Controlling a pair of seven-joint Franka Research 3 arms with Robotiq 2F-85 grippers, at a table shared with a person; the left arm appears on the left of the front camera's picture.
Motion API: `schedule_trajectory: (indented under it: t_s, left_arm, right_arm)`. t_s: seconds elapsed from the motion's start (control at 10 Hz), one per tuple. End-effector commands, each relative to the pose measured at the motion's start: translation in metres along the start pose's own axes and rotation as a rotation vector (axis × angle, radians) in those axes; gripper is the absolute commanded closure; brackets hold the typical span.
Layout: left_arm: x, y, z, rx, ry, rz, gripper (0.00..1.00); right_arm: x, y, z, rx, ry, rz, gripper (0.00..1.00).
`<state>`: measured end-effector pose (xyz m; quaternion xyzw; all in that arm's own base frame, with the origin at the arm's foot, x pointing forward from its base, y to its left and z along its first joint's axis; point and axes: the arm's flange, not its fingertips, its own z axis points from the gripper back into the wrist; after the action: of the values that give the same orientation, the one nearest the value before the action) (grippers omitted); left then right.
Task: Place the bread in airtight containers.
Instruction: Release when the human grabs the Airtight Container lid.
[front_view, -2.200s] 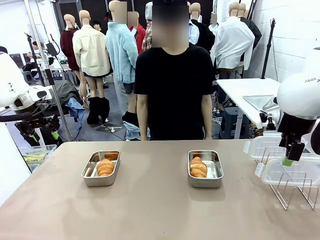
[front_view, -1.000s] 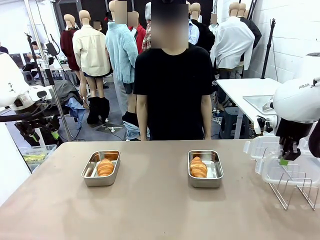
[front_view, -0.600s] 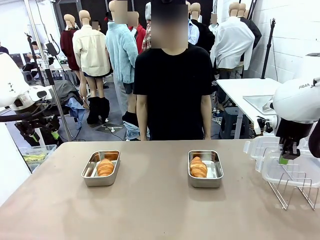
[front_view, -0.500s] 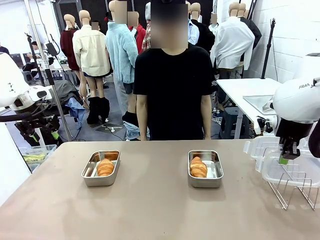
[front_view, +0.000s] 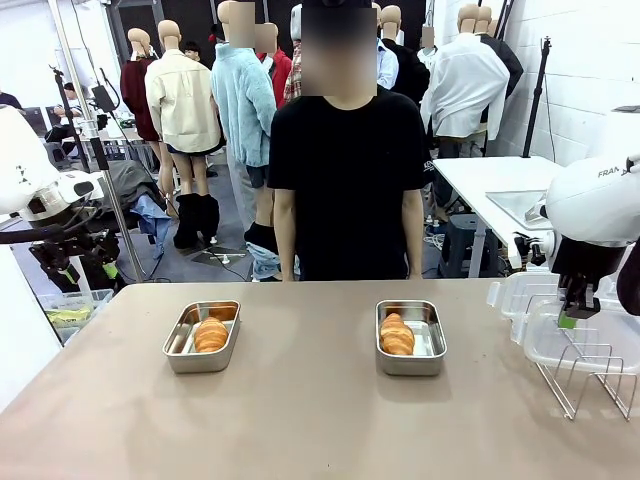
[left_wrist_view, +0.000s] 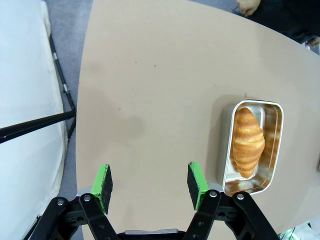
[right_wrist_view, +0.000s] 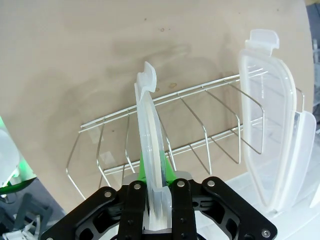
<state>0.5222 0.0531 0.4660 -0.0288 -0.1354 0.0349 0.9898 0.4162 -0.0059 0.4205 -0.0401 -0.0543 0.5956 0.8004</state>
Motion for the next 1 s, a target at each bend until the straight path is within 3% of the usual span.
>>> schedule_trajectory:
  t_s: [0.0, 0.2, 0.3, 0.6, 0.9]
  left_arm:
    - [0.000, 0.001, 0.002, 0.012, -0.003, -0.010, 0.22]
    - [0.000, 0.001, 0.002, 0.012, -0.003, -0.010, 0.22]
    - [0.000, 0.001, 0.002, 0.012, -0.003, -0.010, 0.22]
    - [0.000, 0.001, 0.002, 0.012, -0.003, -0.010, 0.22]
    - [0.000, 0.001, 0.002, 0.012, -0.003, -0.010, 0.22]
  right_arm:
    - [0.000, 0.000, 0.000, 0.000, 0.001, 0.001, 1.00]
    - [0.000, 0.000, 0.000, 0.000, 0.000, 0.000, 1.00]
    - [0.001, -0.002, 0.019, -0.012, 0.034, -0.012, 1.00]
    - [0.005, -0.001, 0.106, -0.038, 0.037, -0.018, 1.00]
    - [0.043, -0.037, 0.183, -0.044, -0.067, -0.229, 1.00]
